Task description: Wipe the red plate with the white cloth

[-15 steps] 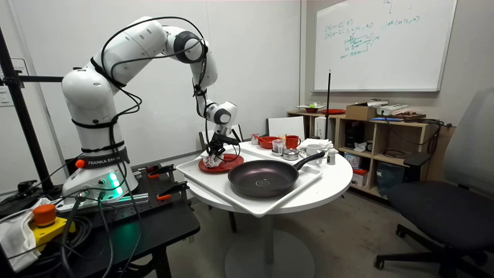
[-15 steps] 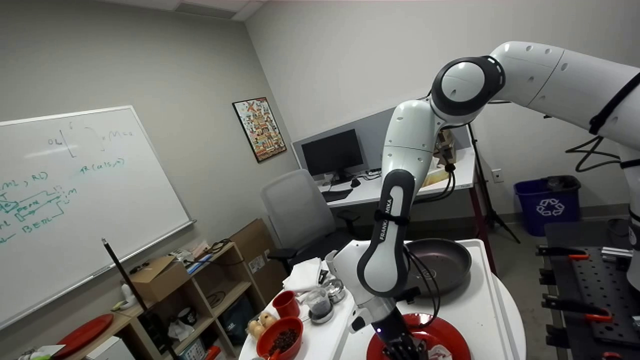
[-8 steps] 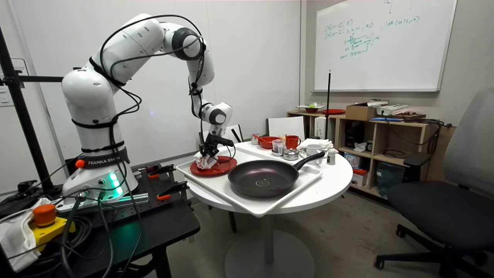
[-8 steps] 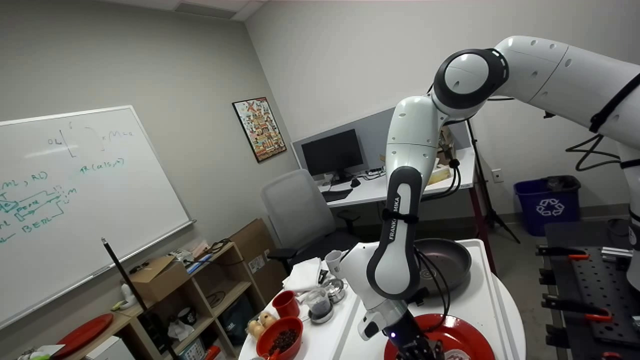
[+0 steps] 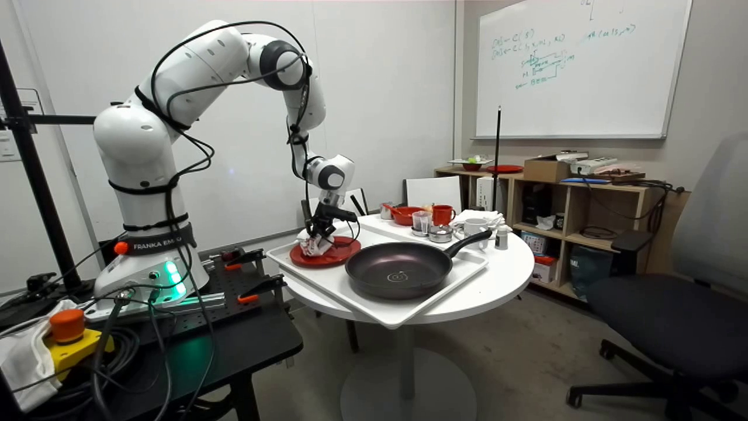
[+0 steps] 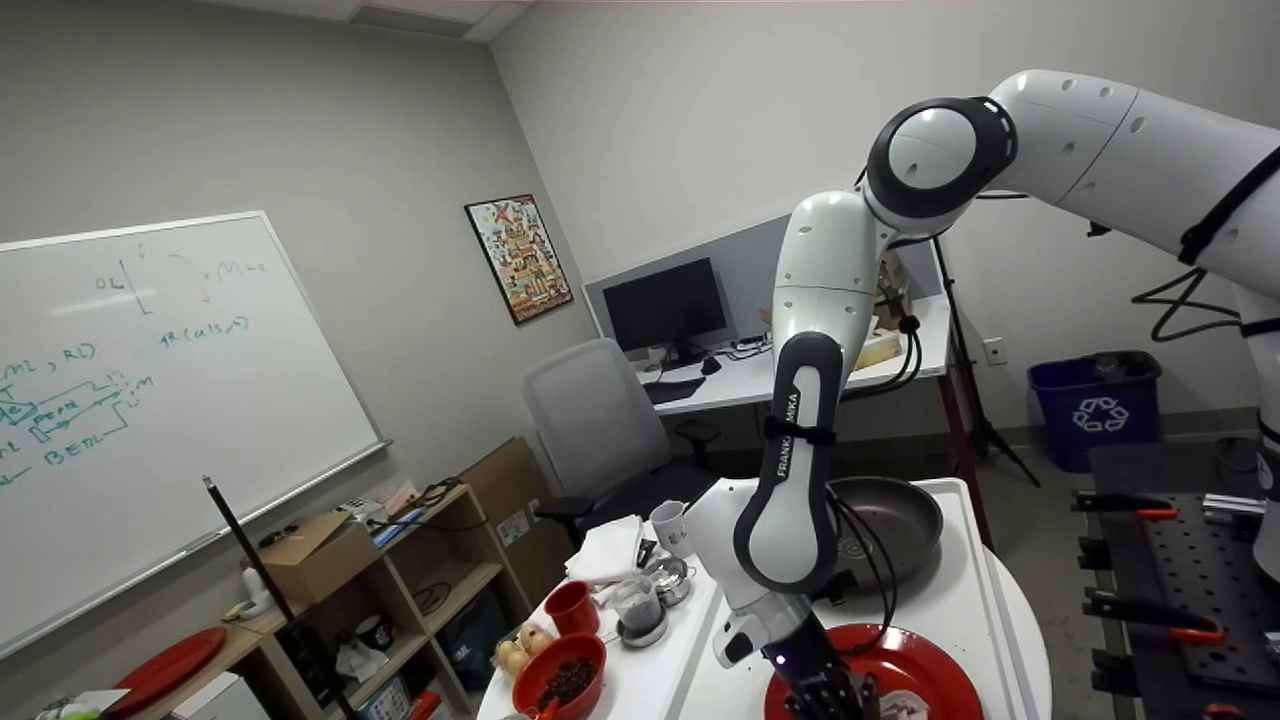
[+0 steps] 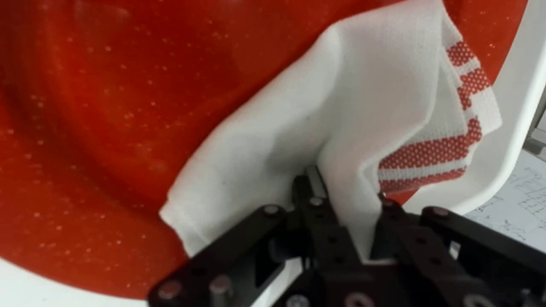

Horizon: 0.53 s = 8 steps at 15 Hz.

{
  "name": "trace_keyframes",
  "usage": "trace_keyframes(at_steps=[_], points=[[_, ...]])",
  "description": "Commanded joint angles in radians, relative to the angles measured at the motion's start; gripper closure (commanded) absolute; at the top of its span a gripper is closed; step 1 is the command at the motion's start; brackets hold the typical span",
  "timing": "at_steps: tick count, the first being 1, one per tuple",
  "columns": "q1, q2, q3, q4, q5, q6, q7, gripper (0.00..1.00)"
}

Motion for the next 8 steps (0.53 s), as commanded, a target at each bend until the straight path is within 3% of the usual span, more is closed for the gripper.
trace_keyframes(at_steps=[1,8], points=[[-0.011,-0.037,-0.026,-0.032,0.035,0.061,0.012,0.93],[-0.039,-0.123,-0.056,-0.126,0.035,0.238,0.085,0.93]])
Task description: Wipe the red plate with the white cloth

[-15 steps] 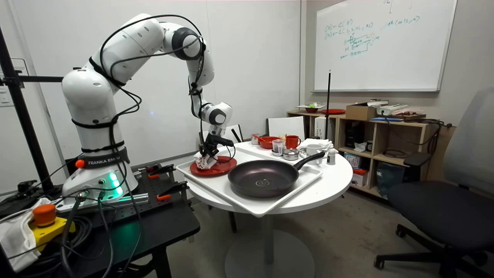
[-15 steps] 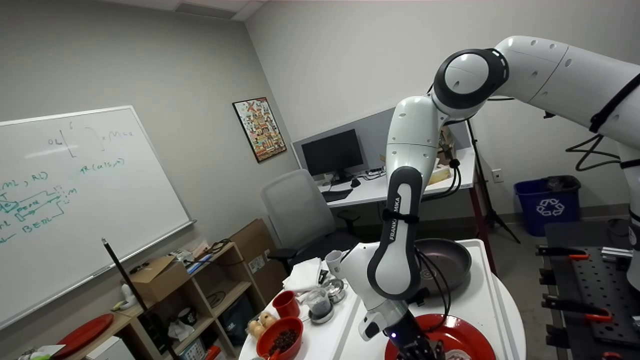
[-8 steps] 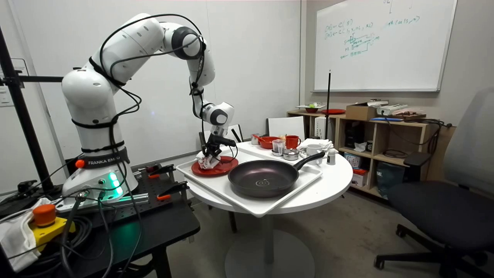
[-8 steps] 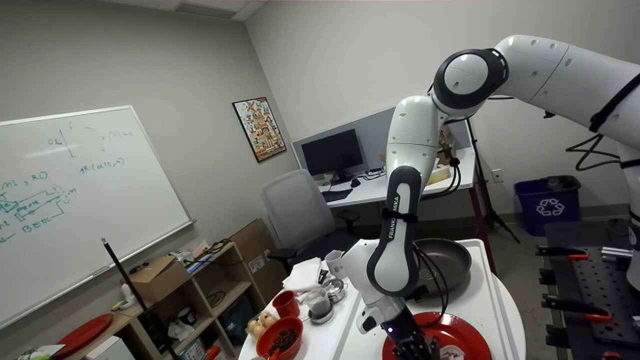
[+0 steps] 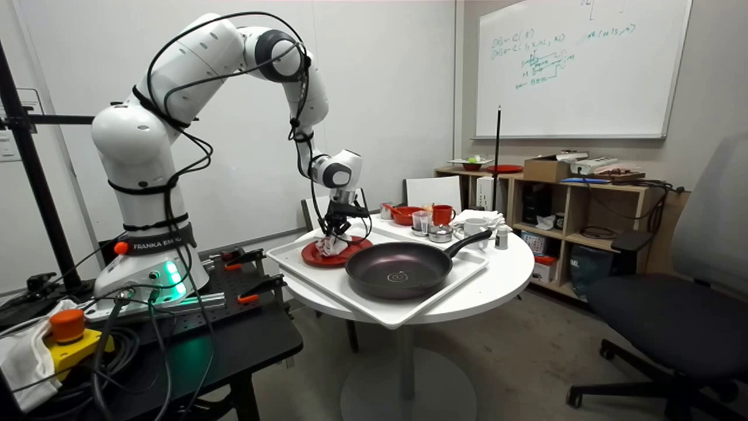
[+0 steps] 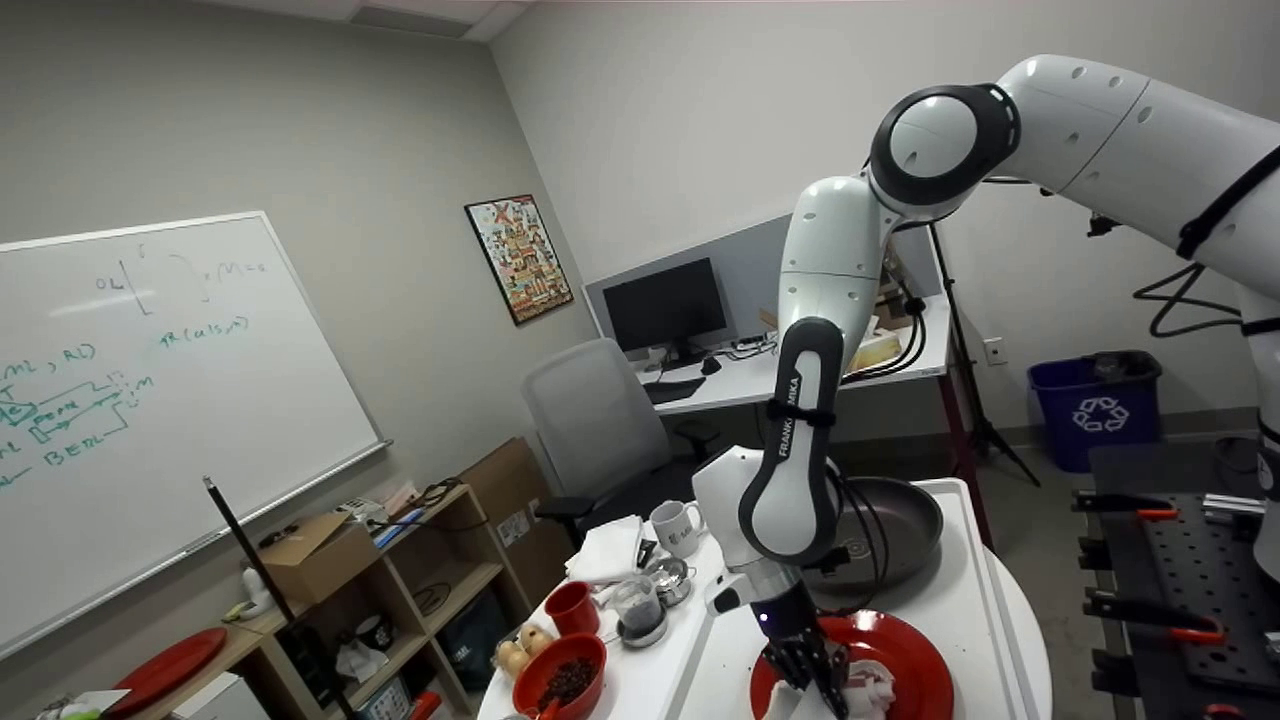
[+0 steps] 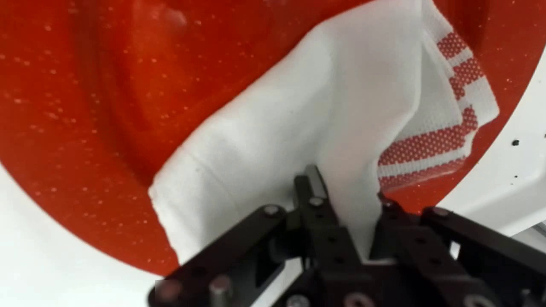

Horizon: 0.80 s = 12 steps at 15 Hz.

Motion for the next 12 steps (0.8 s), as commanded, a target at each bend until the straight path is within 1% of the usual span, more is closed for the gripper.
trace_keyframes(at_steps=[1,7,9,12], points=[[-0.005,-0.080,-0.016,-0.089,0.020,0.102,0.057,0.93],[-0.017,-0.128,-0.040,-0.151,0.010,0.186,0.157,0.93],[-0.006,-0.134,-0.065,-0.162,0.002,0.211,0.213,0.93],[0.031,-0.132,-0.128,-0.168,-0.032,0.255,0.319,0.93]])
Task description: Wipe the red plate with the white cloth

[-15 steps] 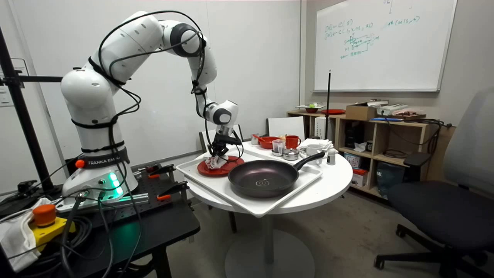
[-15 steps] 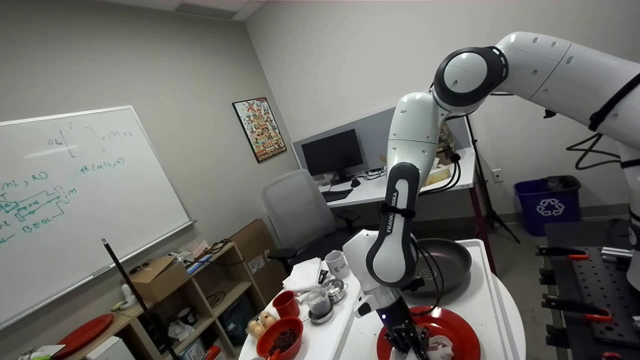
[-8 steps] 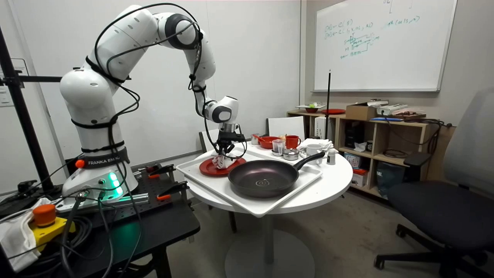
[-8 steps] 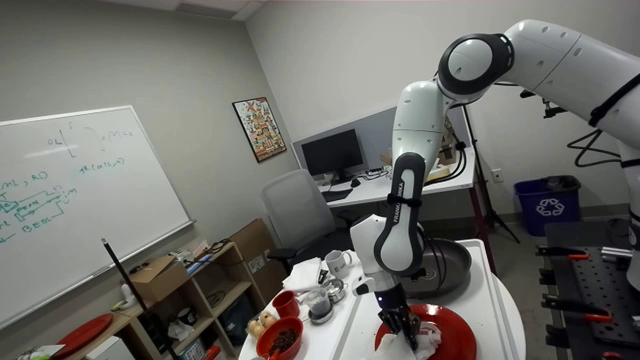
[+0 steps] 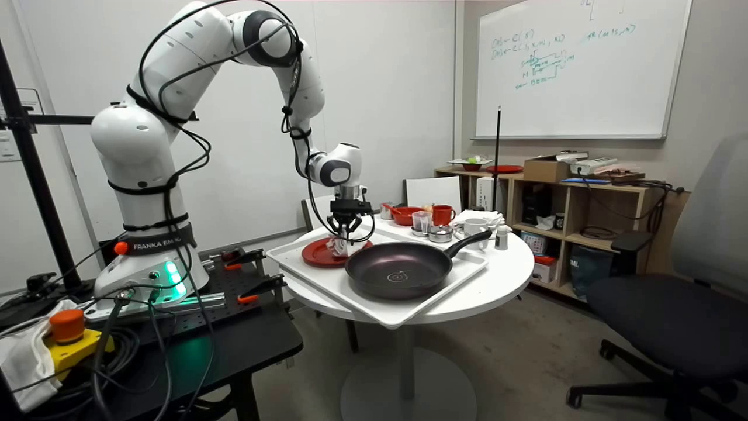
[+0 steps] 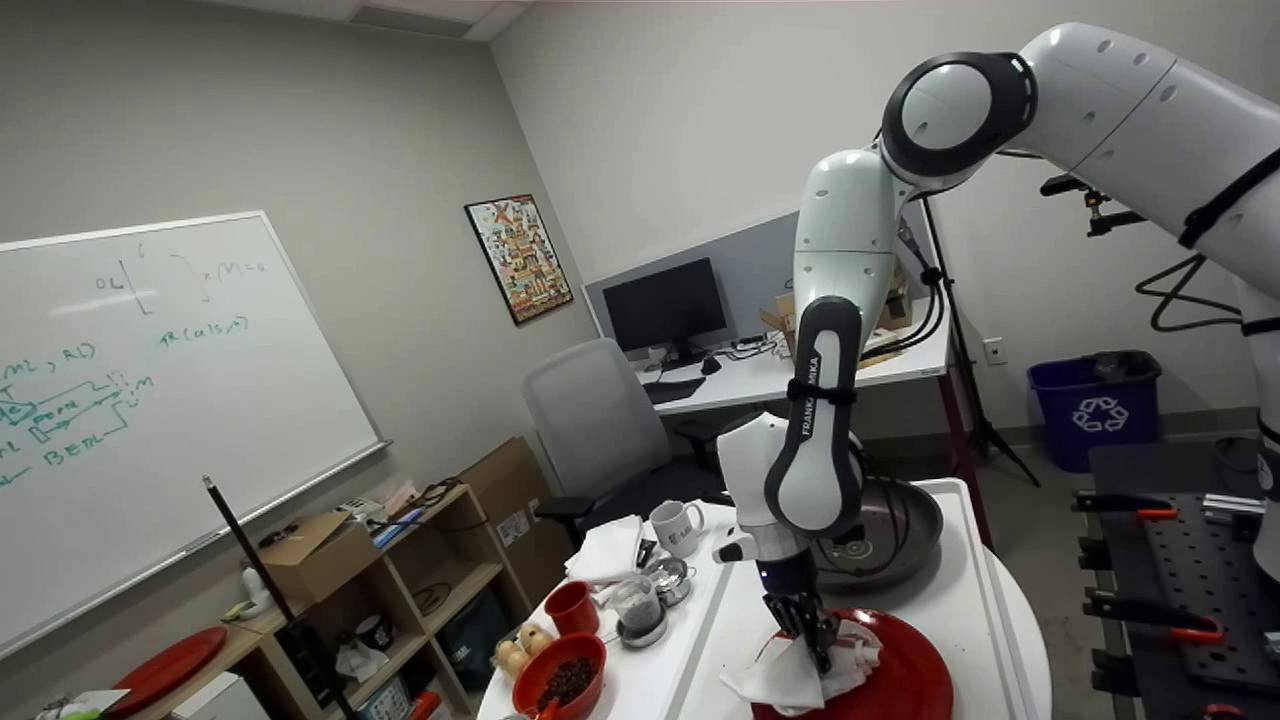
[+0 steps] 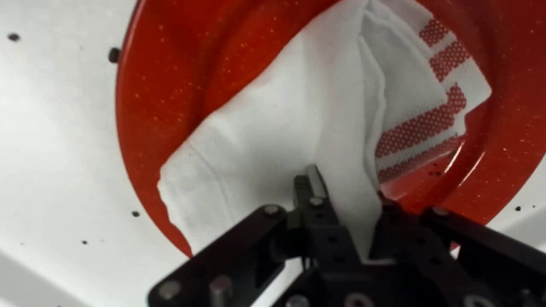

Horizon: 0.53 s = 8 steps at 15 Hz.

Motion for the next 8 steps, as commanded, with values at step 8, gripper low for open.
trace_keyframes(at_steps=[8], points=[[0.127,-0.014,-0.109,-0.066,-0.141,0.004,0.305,0.93]])
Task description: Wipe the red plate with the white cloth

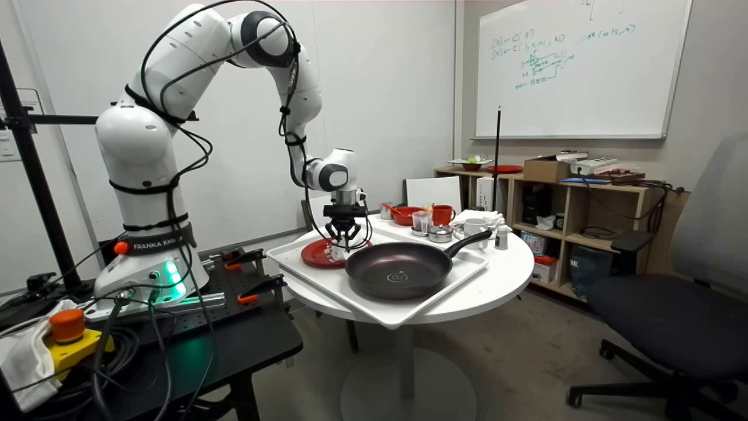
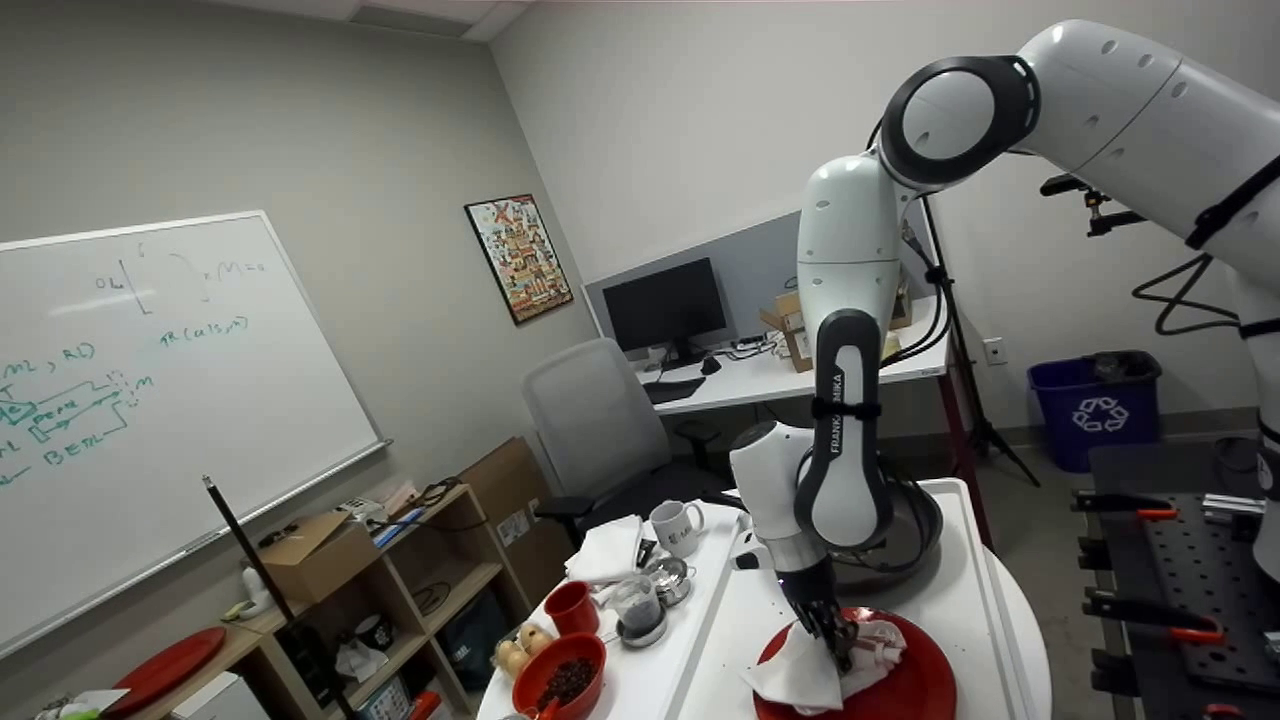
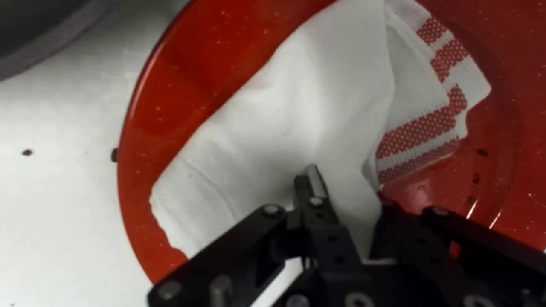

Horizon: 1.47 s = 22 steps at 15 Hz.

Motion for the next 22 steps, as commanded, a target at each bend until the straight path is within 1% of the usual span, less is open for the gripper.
trace_keyframes(at_steps=[1,4,7,13,16,18,22], points=[[0.035,-0.008,0.009,-0.028,-0.050,-0.031,0.076,0.93],[0.054,-0.001,0.035,-0.034,-0.077,-0.058,0.091,0.93],[0.059,0.002,0.071,-0.036,-0.081,-0.081,0.078,0.93],[0.030,0.012,0.157,-0.044,-0.057,-0.136,0.023,0.93],[-0.028,0.030,0.237,-0.046,-0.022,-0.190,-0.069,0.93],[-0.074,0.037,0.292,-0.051,0.003,-0.244,-0.171,0.93],[-0.106,0.014,0.319,-0.059,0.046,-0.298,-0.299,0.93]])
